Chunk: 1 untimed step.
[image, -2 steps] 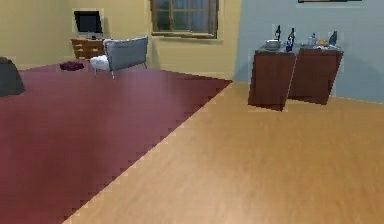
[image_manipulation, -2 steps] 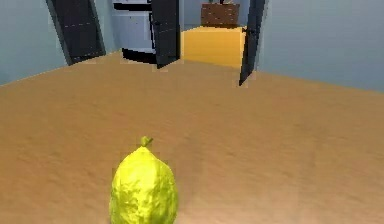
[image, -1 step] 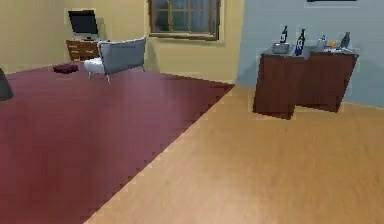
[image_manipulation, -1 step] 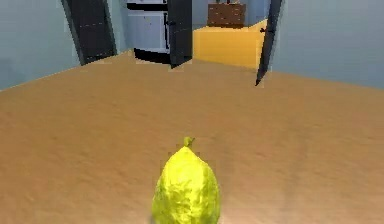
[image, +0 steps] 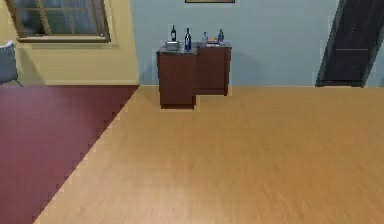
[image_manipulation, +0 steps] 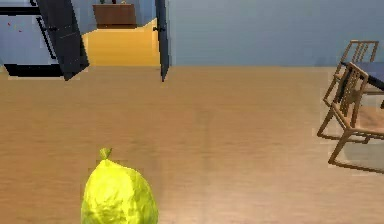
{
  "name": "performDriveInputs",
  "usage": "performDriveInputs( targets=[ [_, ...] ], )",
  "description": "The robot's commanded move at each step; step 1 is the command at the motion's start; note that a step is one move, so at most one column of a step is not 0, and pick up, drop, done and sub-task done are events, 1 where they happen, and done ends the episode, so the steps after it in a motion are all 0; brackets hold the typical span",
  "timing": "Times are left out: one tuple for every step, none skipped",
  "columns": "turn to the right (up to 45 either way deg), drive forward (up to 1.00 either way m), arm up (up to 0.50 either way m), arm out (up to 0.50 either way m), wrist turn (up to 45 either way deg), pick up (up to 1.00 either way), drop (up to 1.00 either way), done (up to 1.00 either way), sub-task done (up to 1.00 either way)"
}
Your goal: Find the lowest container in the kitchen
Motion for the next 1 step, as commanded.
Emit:
performDriveInputs(
  targets=[
    [0.0, 0.85, 0.00, 0.00, 0.0, 0.00, 0.00, 0.00, 0.00]
  ],
)
